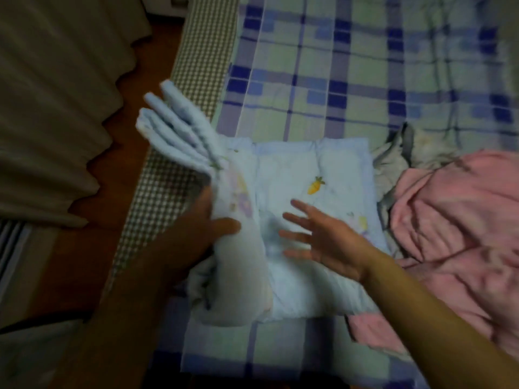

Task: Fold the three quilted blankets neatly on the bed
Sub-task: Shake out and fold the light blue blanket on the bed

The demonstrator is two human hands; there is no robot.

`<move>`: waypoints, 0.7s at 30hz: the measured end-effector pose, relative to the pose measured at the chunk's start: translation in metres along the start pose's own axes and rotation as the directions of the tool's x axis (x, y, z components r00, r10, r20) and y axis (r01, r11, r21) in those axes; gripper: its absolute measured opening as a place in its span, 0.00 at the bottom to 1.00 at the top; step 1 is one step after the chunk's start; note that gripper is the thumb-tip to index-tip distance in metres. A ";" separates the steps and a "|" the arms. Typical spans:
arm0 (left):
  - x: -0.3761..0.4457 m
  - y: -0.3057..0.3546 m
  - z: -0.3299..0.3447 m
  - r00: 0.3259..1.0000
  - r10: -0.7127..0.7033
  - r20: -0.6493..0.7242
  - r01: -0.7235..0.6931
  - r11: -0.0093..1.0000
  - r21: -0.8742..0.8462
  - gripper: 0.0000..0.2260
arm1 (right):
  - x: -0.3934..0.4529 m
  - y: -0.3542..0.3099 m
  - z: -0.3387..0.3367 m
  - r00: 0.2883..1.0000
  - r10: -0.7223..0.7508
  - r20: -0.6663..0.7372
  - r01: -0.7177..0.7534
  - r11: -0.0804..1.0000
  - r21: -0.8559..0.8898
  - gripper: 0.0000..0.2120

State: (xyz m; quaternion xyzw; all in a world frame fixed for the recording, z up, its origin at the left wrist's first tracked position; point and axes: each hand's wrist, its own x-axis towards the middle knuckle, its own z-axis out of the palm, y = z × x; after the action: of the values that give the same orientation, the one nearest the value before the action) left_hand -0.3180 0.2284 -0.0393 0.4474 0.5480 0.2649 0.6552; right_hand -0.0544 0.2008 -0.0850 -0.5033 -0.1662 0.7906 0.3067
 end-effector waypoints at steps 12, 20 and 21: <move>0.031 -0.094 0.253 0.976 0.217 0.015 -0.196 0.847 0.494 0.18 | 0.050 0.013 -0.195 0.825 -0.390 -0.408 -0.076 0.639 -0.765 0.41; 0.030 -0.175 0.135 0.926 -0.091 -0.366 0.139 0.984 0.109 0.09 | 0.056 0.030 -0.203 0.564 -0.739 -0.368 0.017 0.456 -0.890 0.20; 0.028 -0.177 0.140 0.927 -0.194 -0.323 0.208 0.978 0.011 0.14 | 0.057 0.041 -0.214 0.584 -0.696 -0.418 -0.109 0.443 -0.890 0.20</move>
State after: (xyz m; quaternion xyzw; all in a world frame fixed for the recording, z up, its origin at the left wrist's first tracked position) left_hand -0.2024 0.1286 -0.2083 0.3548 0.6957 0.2529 0.5711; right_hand 0.1075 0.1971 -0.2412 -0.8164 -0.4837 0.2387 0.2061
